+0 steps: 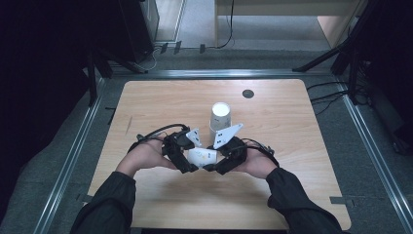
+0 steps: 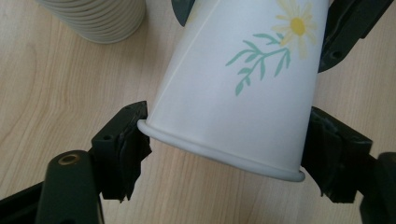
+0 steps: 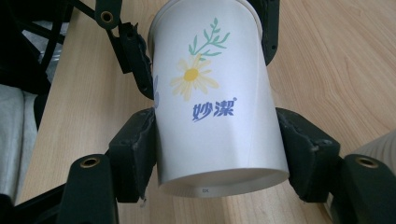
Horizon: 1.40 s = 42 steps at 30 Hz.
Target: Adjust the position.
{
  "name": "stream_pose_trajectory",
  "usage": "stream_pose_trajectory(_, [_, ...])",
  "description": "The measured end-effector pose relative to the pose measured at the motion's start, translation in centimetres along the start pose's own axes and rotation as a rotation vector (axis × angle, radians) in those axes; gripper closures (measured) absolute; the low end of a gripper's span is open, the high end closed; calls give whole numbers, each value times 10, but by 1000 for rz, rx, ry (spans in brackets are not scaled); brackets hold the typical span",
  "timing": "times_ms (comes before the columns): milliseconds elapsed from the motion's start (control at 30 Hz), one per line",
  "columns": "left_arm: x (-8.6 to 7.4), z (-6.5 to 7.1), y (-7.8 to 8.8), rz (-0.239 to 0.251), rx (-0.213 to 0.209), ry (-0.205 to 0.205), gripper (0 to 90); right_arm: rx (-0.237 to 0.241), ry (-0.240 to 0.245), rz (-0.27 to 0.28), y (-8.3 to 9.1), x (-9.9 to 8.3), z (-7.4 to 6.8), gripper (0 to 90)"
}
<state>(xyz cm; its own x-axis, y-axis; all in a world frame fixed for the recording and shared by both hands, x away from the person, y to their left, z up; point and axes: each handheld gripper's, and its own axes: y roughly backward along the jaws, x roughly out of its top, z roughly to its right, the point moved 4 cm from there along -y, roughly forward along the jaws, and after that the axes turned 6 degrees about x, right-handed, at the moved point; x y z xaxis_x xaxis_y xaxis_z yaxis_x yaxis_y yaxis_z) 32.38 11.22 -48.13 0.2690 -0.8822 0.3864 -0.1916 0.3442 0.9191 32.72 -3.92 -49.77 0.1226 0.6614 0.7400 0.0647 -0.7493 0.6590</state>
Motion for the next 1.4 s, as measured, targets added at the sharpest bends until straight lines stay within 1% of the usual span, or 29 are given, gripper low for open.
stream_pose_trajectory(33, [0, 0, 0, 4, -5, 1, 212, 1, 11, 7, 0, 0, 1, 340])
stream_pose_trajectory(67, [0, -1, 1, 10, -6, 6, 206, 2, 4, 10, 1, 1, 0, 340])
stream_pose_trajectory(100, [0, -1, 1, 23, -15, 27, 198, 6, 4, 13, 1, 1, 0, 340])
stream_pose_trajectory(200, [-1, -4, 3, 43, -22, 48, 181, 2, 7, 31, 4, 1, 2, 340])
stream_pose_trajectory(233, [-2, -4, 3, 45, -23, 47, 174, 1, 2, 33, 6, 1, 2, 341])
stream_pose_trajectory(267, [-3, -4, 4, 54, -27, 49, 168, -4, 6, 40, 8, 1, 3, 341])
stream_pose_trajectory(333, [-4, -5, 5, 75, -35, 54, 165, -5, -2, 55, 12, 0, 4, 341])
stream_pose_trajectory(400, [-6, -6, 7, 104, -38, 73, 162, -5, -9, 81, 17, 0, 5, 341])
stream_pose_trajectory(467, [-7, -7, 9, 145, -35, 89, 161, -5, -6, 105, 22, 0, 6, 341])
stream_pose_trajectory(533, [-8, -8, 12, 192, -51, 110, 161, -3, -1, 134, 26, -1, 6, 341])
stream_pose_trajectory(600, [-10, -9, 14, 234, -67, 128, 161, -7, -8, 155, 30, -3, 7, 341])
stream_pose_trajectory(667, [-11, -8, 15, 261, -75, 144, 163, -4, -16, 171, 34, -4, 7, 341])
stream_pose_trajectory(700, [-12, -7, 16, 280, -81, 146, 162, 0, -15, 180, 35, -4, 7, 341])
stream_pose_trajectory(733, [-13, -7, 16, 293, -97, 157, 163, 5, -16, 189, 36, -5, 7, 341])
stream_pose_trajectory(767, [-13, -6, 16, 310, -103, 164, 163, 12, -15, 200, 38, -5, 6, 341])
stream_pose_trajectory(800, [-14, -6, 15, 325, -102, 175, 163, 18, -12, 216, 39, -6, 6, 340])
stream_pose_trajectory(833, [-14, -5, 15, 327, -104, 178, 163, 28, -17, 235, 40, -8, 6, 340])
stream_pose_trajectory(867, [-14, -4, 15, 335, -97, 181, 163, 27, -15, 238, 41, -9, 6, 341])
stream_pose_trajectory(933, [-14, -3, 14, 356, -104, 186, 163, 39, -19, 258, 42, -12, 6, 341])
stream_pose_trajectory(967, [-14, -3, 14, 376, -105, 187, 162, 39, -20, 257, 42, -13, 5, 341])
stream_pose_trajectory(1033, [-13, -3, 15, 413, -124, 210, 163, 47, -27, 263, 42, -14, 5, 341])
stream_pose_trajectory(1067, [-12, -3, 16, 433, -126, 220, 163, 52, -26, 271, 42, -14, 6, 341])
stream_pose_trajectory(1133, [-12, -2, 16, 460, -143, 229, 163, 53, -31, 273, 42, -14, 5, 340])
stream_pose_trajectory(1200, [-12, -1, 15, 470, -155, 235, 163, 61, -30, 280, 41, -14, 5, 340])
stream_pose_trajectory(1267, [-12, -1, 15, 478, -154, 238, 162, 79, -32, 293, 40, -14, 5, 341])
stream_pose_trajectory(1333, [-13, -2, 15, 487, -161, 238, 162, 80, -30, 288, 39, -14, 5, 340])
stream_pose_trajectory(1367, [-13, -2, 16, 498, -158, 240, 163, 83, -30, 286, 39, -14, 5, 340])
stream_pose_trajectory(1400, [-14, -3, 17, 509, -166, 242, 164, 87, -33, 287, 38, -14, 5, 340])
